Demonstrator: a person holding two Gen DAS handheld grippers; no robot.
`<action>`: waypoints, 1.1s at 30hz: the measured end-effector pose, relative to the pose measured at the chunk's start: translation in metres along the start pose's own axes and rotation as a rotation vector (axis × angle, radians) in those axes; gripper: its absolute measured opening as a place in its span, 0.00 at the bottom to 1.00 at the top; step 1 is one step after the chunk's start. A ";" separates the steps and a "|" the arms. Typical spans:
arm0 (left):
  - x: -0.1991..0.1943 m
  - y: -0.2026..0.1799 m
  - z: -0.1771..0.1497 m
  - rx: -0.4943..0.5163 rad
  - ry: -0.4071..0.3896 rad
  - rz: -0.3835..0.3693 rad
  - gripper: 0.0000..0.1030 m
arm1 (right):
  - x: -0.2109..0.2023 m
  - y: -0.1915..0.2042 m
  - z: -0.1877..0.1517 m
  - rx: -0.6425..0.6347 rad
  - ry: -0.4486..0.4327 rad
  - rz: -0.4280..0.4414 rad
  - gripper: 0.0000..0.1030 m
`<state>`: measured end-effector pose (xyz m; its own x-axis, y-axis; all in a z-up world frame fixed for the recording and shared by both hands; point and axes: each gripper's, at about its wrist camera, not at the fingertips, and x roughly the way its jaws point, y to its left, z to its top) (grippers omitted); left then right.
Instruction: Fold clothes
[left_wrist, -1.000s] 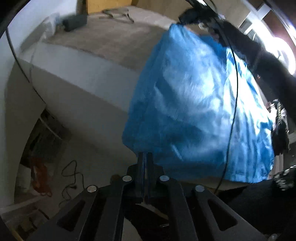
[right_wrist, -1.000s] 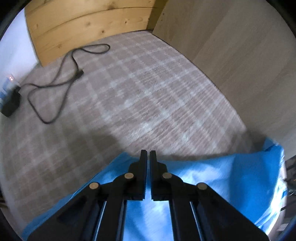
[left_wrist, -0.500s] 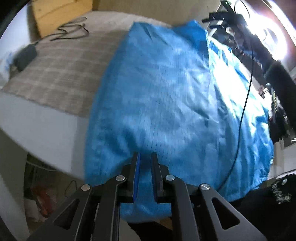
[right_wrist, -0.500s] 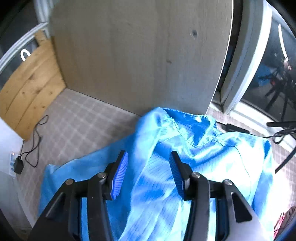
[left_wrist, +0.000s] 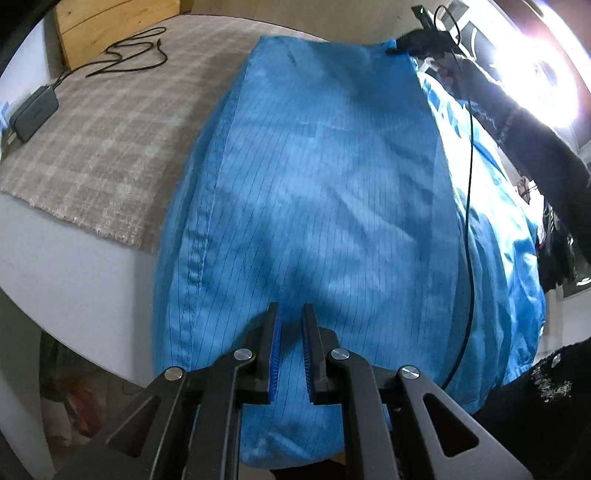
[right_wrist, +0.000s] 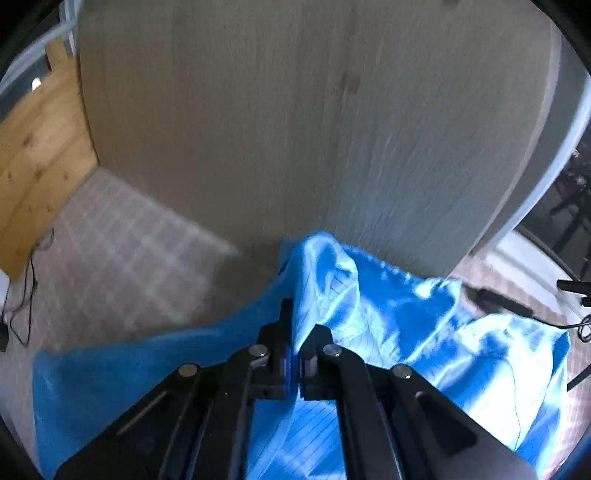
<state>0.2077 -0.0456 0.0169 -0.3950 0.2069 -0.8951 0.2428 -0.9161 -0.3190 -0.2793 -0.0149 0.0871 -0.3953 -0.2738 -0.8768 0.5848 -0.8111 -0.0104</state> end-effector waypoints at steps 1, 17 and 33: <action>-0.006 0.003 -0.003 -0.009 -0.006 0.011 0.10 | -0.003 -0.001 -0.001 -0.006 0.009 -0.024 0.11; -0.046 0.050 -0.074 -0.060 -0.023 0.058 0.43 | -0.105 0.174 -0.068 -0.304 0.013 0.232 0.53; -0.024 0.085 -0.075 0.101 -0.006 -0.146 0.51 | -0.023 0.305 -0.081 -0.181 0.271 -0.046 0.53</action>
<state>0.3041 -0.1032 -0.0118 -0.4252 0.3383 -0.8395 0.0925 -0.9064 -0.4121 -0.0343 -0.2140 0.0648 -0.2355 -0.0720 -0.9692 0.6969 -0.7075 -0.1168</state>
